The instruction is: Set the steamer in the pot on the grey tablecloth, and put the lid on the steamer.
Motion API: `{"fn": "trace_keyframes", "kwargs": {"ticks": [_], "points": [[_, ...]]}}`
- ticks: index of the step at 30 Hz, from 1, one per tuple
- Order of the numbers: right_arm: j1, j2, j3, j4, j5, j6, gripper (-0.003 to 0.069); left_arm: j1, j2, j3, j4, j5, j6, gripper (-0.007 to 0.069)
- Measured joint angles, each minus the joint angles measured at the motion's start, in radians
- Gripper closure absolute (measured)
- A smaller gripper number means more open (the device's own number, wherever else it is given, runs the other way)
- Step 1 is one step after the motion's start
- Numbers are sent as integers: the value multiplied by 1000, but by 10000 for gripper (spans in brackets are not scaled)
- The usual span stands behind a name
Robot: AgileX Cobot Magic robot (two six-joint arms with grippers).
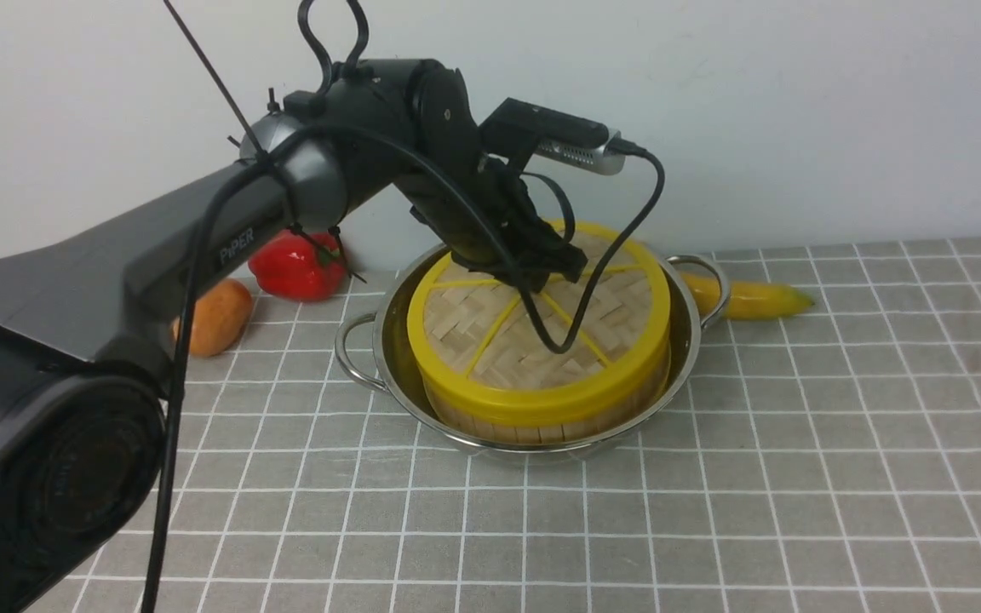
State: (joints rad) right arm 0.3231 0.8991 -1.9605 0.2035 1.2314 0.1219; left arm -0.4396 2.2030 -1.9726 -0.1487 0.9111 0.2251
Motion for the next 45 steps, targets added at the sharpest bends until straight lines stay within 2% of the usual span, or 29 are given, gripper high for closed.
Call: {"fn": "trace_keyframes", "kwargs": {"ticks": [2,3,4,5,6,7,8,10,13,16,17,18,20,22,23,24,25,26,27,31,32,34,36,38,42,45], "points": [[0,0,0,0,0,0,246,0,0,-30,3,7,2,246],[0,0,0,0,0,0,246,0,0,-30,3,7,2,246],[0,0,0,0,0,0,246,0,-6,-75,4,28,2,160],[0,0,0,0,0,0,246,0,-8,-86,7,38,2,139],[0,0,0,-1,0,0,246,0,-25,-143,16,92,2,55],[0,0,0,-5,0,-4,246,0,-37,-172,25,121,2,23],[0,0,0,-8,0,-5,246,0,-44,-179,27,128,2,9],[0,0,0,-38,0,-35,246,0,-102,-276,67,239,2,-39],[0,0,2,-69,0,-59,246,0,-157,-340,110,278,3,-30],[0,-20,50,-130,-4,-106,251,0,-270,-366,149,293,-6,78],[0,-36,89,-157,-6,-133,260,2,-307,-368,149,297,-11,142],[0,-39,96,-162,-6,-133,261,3,-320,-368,149,297,-11,166],[0,-89,211,-227,-5,-154,292,3,-378,-362,149,298,-15,300],[0,-159,359,-293,-5,-152,332,3,-459,-321,149,300,-18,494],[0,-186,412,-314,-5,-145,349,3,-485,-292,149,300,-19,547],[0,-193,412,-314,-5,-145,353,3,-492,-292,149,300,-19,558],[0,-252,538,-356,-4,-122,389,4,-551,-212,149,300,-20,621],[0,-260,552,-360,-4,-122,398,4,-551,-212,149,300,-20,621],[0,-307,638,-382,-3,-95,420,5,-605,-143,149,300,-21,643],[0,-474,925,-436,-35,-6,491,5,-722,92,157,301,-21,648],[0,-489,949,-440,-43,1,496,5,-735,106,157,301,-21,648],[0,-578,1093,-443,-95,35,517,5,-833,324,156,299,-23,648],[0,-613,1148,-442,-116,44,522,5,-871,399,149,283,-24,648],[0,-676,1246,-440,-169,64,527,5,-984,607,142,171,-28,648],[0,-709,1310,-440,-205,71,529,5,-1150,864,138,3,-59,648],[0,-710,1320,-436,-209,77,529,5,-1226,983,137,-62,-103,648]]}}
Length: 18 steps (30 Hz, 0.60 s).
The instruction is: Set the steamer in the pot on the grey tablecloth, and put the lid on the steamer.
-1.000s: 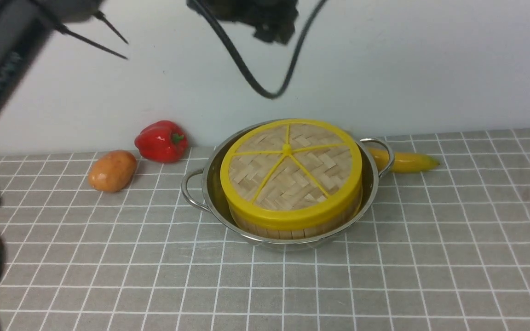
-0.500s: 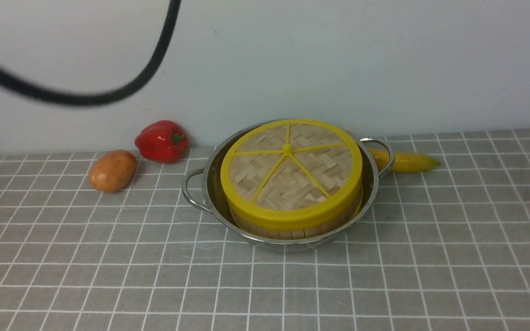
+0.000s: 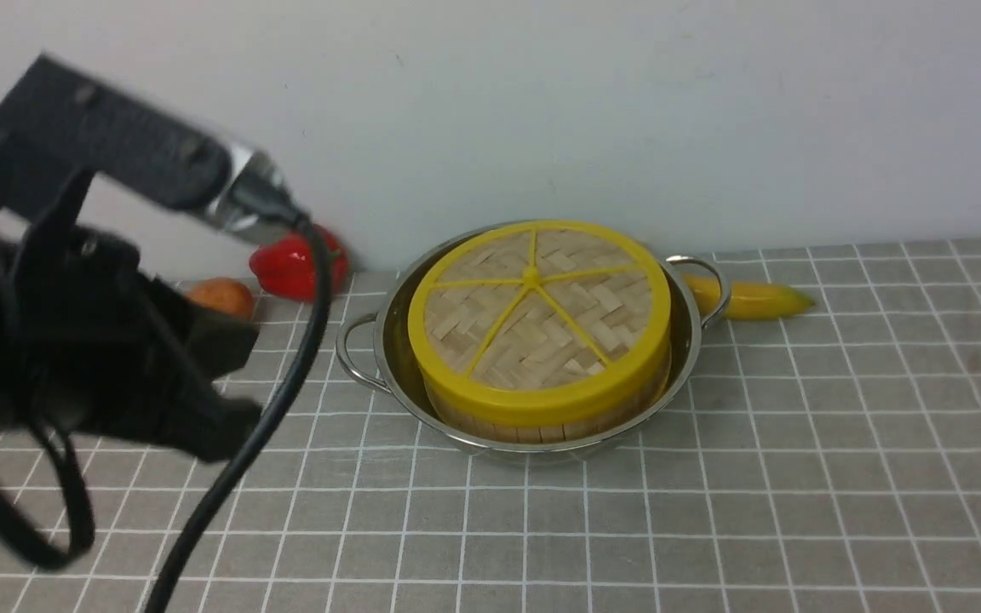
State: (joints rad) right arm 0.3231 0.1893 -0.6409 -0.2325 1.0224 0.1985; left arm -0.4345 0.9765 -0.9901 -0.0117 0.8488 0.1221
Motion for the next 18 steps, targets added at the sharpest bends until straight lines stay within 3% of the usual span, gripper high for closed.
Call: {"fn": "trace_keyframes", "kwargs": {"ticks": [5,18], "points": [[0,0,1,49,-3,7,524,0,-169,139,0,-39,-107,648],[0,0,1,151,-6,7,486,0,-293,147,0,-56,-122,632]]}}
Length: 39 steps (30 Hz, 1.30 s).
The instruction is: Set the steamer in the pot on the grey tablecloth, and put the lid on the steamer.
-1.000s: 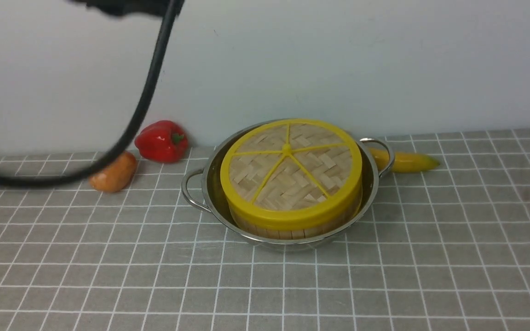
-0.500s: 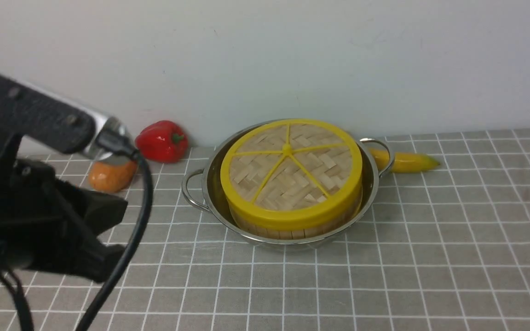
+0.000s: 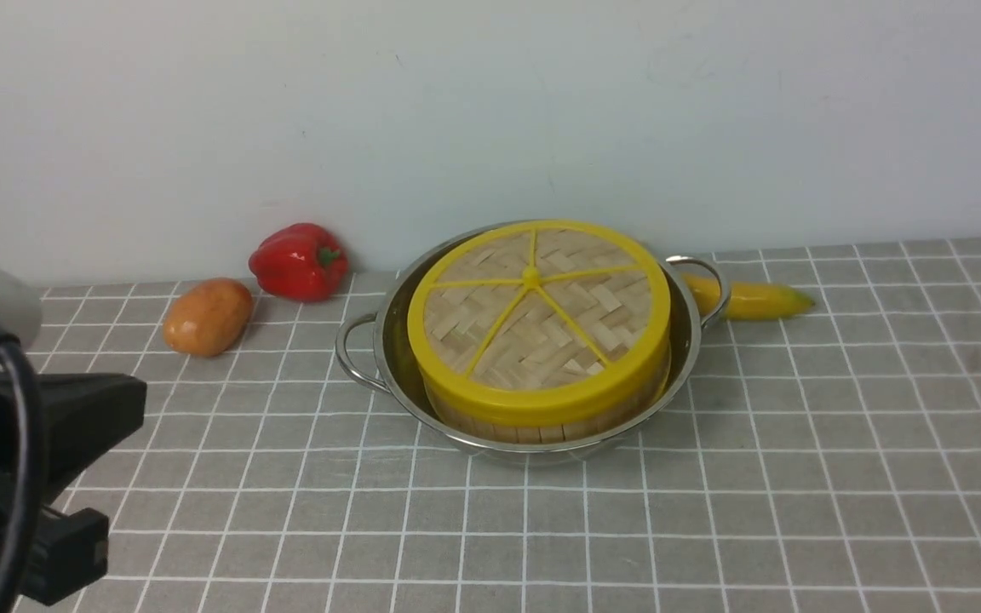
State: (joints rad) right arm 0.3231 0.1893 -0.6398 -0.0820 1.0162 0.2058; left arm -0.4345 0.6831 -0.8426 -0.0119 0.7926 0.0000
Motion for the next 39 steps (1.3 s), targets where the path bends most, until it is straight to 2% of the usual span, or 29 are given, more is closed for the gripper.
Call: {"fn": "trace_keyframes", "kwargs": {"ticks": [3,8,12,13,15,16,17,21,27,39], "points": [[0,0,0,17,0,0,481,0,0,0,22,-3,10,623],[0,0,0,30,0,0,473,34,-10,66,153,-45,32,613],[0,0,0,30,-1,0,464,229,-75,241,192,-194,12,609],[0,0,0,30,-1,0,464,239,-80,241,192,-194,12,608],[0,0,0,31,-1,0,459,360,-165,382,193,-292,-24,602],[0,0,0,31,-1,0,459,377,-181,392,195,-298,-27,602],[0,0,0,32,-1,0,454,437,-253,478,196,-348,-53,602],[0,0,0,32,-1,1,446,516,-418,618,196,-414,-90,602],[0,0,0,32,-1,2,427,531,-629,825,196,-531,-98,591],[0,0,0,32,-1,2,419,535,-664,850,203,-575,-99,571]]}}
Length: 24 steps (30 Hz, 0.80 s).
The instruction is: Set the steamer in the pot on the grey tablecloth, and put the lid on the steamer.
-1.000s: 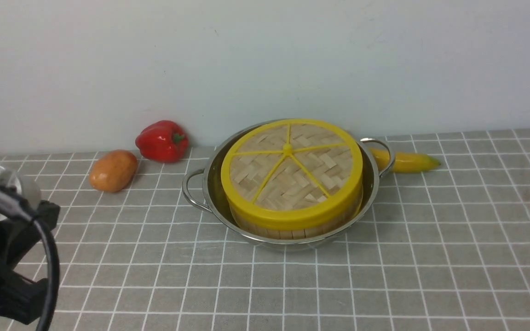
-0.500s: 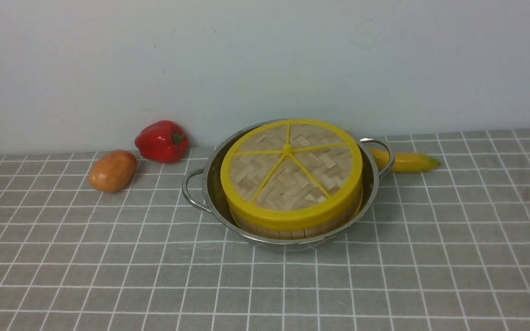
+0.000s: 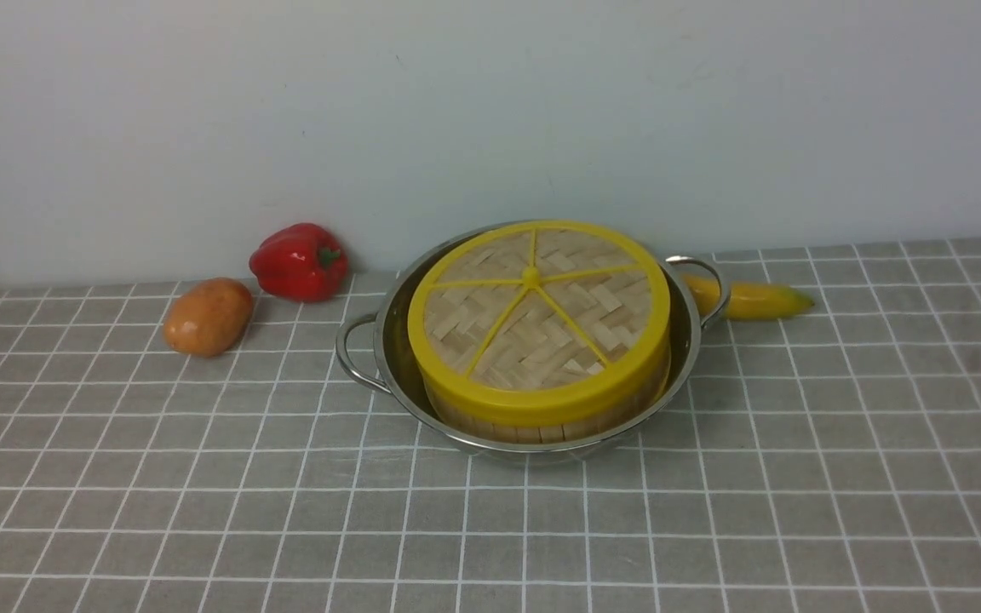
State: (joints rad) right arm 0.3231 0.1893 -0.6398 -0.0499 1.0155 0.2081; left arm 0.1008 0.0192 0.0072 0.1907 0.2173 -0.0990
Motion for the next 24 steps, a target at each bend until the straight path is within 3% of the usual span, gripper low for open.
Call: {"fn": "trace_keyframes", "kwargs": {"ticks": [15,20,24], "points": [[-9,-3,0,-2,-1,-4,419,1,0,0,0,-4,0,539],[-150,-29,42,-33,-87,-27,419,1,0,0,0,-5,0,535],[-265,-85,203,-38,-324,-30,419,3,0,0,0,-5,0,520]]}}
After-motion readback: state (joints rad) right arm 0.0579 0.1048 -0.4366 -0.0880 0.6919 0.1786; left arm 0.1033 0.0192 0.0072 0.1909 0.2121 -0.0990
